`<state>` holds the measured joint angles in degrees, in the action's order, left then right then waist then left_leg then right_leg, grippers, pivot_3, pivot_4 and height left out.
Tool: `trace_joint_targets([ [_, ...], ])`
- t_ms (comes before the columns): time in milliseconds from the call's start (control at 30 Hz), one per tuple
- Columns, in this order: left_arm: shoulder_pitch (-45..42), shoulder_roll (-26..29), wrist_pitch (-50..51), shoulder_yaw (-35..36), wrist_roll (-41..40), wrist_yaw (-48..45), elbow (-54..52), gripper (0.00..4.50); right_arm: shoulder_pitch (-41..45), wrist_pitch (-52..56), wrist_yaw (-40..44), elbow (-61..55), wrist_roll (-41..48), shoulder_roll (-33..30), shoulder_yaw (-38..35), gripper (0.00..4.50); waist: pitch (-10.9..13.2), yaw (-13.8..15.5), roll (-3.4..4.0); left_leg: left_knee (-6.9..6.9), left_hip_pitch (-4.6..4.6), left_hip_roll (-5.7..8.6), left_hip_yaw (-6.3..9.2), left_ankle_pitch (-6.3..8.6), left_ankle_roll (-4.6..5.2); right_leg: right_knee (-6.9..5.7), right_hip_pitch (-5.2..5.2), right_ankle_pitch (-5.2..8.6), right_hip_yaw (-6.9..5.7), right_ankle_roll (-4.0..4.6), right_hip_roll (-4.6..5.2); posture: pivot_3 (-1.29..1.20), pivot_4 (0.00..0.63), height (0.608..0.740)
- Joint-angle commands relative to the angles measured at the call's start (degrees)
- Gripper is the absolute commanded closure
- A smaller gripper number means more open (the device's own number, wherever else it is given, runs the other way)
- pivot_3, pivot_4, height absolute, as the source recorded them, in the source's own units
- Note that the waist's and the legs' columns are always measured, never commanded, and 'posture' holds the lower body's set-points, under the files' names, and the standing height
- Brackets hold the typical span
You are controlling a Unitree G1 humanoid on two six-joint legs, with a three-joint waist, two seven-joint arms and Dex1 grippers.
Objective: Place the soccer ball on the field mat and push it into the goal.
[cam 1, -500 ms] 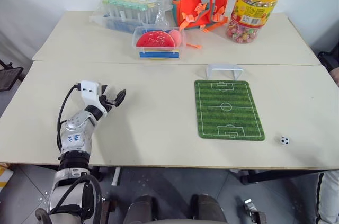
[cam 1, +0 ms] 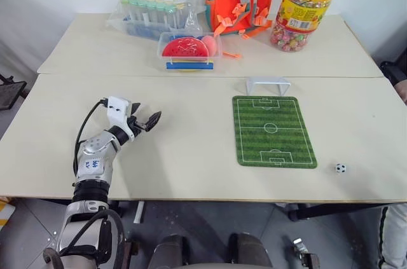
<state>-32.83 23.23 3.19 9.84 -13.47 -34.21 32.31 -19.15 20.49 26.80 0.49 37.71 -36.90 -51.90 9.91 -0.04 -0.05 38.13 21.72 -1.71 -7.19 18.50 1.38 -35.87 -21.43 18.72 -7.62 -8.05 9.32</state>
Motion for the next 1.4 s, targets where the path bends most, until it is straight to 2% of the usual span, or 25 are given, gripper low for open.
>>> trace_joint_targets([
  [33,-1.43,0.70,-1.46,-1.39,-2.33,-8.06,-3.05,0.00,-1.41,2.70,0.92,-10.23,0.55,-1.04,2.40,0.02,0.00,-0.04,-0.01,0.00,0.00,0.00,0.00,0.00,0.00,0.00,-0.01,0.00,0.00,0.00,0.00,0.00,0.150,0.740],
  [167,-2.15,0.69,-4.38,-3.96,-3.46,-18.59,-2.34,0.00,-1.49,7.88,3.90,-17.87,1.42,-2.41,9.63,0.02,0.01,-0.01,-0.02,0.00,0.00,0.02,0.00,0.00,-0.01,0.00,-0.02,0.00,-0.01,0.00,-0.03,0.00,0.150,0.740],
  [367,-1.32,1.68,0.07,-4.49,-11.62,-38.23,-3.67,0.00,0.58,8.50,6.97,-16.26,-2.46,-3.38,17.49,0.02,0.03,0.13,-0.05,0.06,0.07,0.10,0.00,0.00,0.00,0.01,-0.03,0.00,-0.04,0.00,-0.05,0.00,0.150,0.740],
  [533,1.90,3.50,1.76,-4.13,-13.97,-44.35,-7.62,0.00,2.07,7.98,7.49,-13.08,-4.47,-2.71,19.66,0.02,0.03,0.01,-0.06,0.07,0.08,0.11,0.02,0.00,0.00,0.01,-0.04,0.00,-0.05,0.00,-0.08,0.00,0.150,0.740],
  [833,5.57,4.32,3.09,-3.22,-15.21,-44.38,-11.98,0.00,6.55,5.43,8.73,-4.12,-7.81,-1.51,23.37,0.02,-0.02,-0.03,-0.17,0.12,0.08,0.03,0.03,0.00,0.00,0.01,-0.01,0.00,-0.02,0.00,-0.07,0.00,0.150,0.740],
  [967,5.26,3.88,2.52,-3.23,-14.98,-43.65,-12.11,0.00,7.80,4.32,9.11,-2.13,-8.84,-0.74,24.33,1.25,-0.11,-0.13,-0.37,0.13,0.07,0.02,0.05,0.00,0.00,0.00,0.00,0.00,-0.04,0.01,-0.08,0.00,0.150,0.740],
  [1200,5.01,3.75,-0.15,-3.59,-14.77,-45.78,-10.69,0.00,4.51,3.10,8.90,-7.95,-9.84,-0.24,23.81,3.52,-0.11,-0.09,-0.37,0.12,0.07,-0.01,0.06,0.00,-0.01,0.00,0.00,0.00,-0.05,0.01,-0.11,0.00,0.150,0.740],
  [1233,5.04,3.81,-0.65,-3.82,-14.67,-46.58,-10.39,0.00,4.21,3.33,8.88,-9.58,-9.70,-0.47,23.60,3.65,-0.11,-0.04,-0.37,0.12,0.07,-0.01,0.06,0.00,-0.01,0.00,0.00,0.00,-0.04,0.01,-0.11,0.00,0.150,0.740],
  [1400,3.61,3.70,-4.76,-5.06,-13.01,-50.27,-6.53,0.00,6.10,6.01,10.59,-18.62,-9.26,-4.71,25.21,3.65,-0.09,-0.16,-0.33,0.11,0.08,-0.01,0.03,0.00,-0.01,0.00,-0.03,0.00,-0.01,0.01,-0.09,0.00,0.150,0.740],
])
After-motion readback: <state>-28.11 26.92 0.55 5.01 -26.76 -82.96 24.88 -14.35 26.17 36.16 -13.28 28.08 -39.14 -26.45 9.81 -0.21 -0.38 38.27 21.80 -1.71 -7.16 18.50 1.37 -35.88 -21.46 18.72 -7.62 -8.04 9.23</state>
